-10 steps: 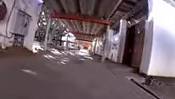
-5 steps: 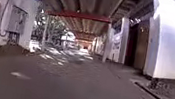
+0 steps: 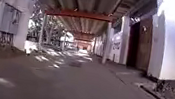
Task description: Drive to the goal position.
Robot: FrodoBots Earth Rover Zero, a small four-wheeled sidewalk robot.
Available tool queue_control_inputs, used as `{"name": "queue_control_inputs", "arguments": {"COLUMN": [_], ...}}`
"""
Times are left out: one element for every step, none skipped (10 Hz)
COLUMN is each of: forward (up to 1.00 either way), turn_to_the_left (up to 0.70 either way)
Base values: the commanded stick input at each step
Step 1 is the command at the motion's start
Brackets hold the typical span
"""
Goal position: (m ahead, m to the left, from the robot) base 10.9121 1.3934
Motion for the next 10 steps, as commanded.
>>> {"name": "queue_control_inputs", "arguments": {"forward": [0.70, 0.70, 0.70, 0.70, 0.70, 0.70, 0.70, 0.70, 0.70, 0.70], "turn_to_the_left": [0.00, 0.12, 0.29, 0.35, 0.35, 0.00, 0.00, 0.00, 0.00, 0.00]}}
